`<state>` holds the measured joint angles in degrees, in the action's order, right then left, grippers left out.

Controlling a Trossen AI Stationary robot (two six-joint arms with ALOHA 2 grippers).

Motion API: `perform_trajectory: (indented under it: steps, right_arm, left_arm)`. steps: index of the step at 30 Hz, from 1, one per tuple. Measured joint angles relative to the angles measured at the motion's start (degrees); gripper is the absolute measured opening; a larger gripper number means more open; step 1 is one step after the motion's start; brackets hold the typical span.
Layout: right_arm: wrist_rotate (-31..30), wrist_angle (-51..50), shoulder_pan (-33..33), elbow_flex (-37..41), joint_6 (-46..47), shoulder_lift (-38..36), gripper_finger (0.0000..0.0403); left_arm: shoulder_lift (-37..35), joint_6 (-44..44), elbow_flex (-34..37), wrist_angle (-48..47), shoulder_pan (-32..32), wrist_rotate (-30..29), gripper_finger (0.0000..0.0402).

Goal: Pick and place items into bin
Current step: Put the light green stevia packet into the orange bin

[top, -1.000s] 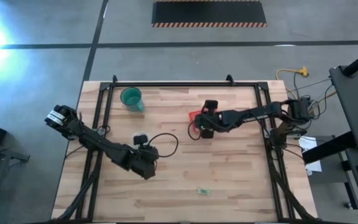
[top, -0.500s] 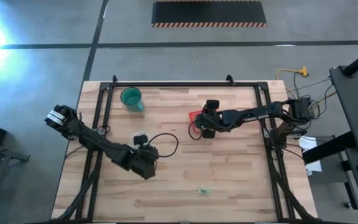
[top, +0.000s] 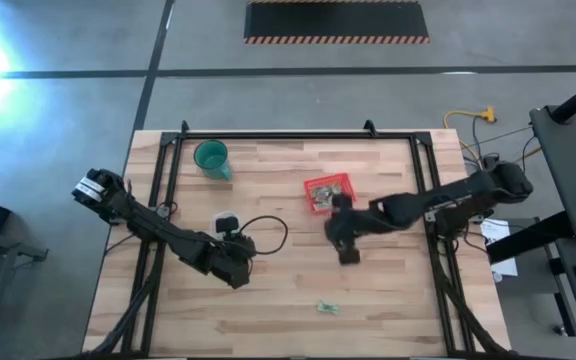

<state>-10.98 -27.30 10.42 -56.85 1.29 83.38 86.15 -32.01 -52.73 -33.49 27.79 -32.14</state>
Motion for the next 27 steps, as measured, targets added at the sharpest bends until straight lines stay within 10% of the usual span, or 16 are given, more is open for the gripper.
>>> perform_trajectory:
  steps: [7, 27]
  right_arm:
    - [10.18, 11.30, 9.47, 6.98, -1.49, 2.06, 0.0139]
    - [11.26, 29.62, 16.47, 9.71, -1.94, 8.44, 0.0128]
  left_arm:
    - [-0.01, -0.02, 0.00, 0.06, -0.01, 0.00, 0.0132]
    - [-2.77, 14.97, 1.45, 4.49, 5.54, -12.15, 0.0132]
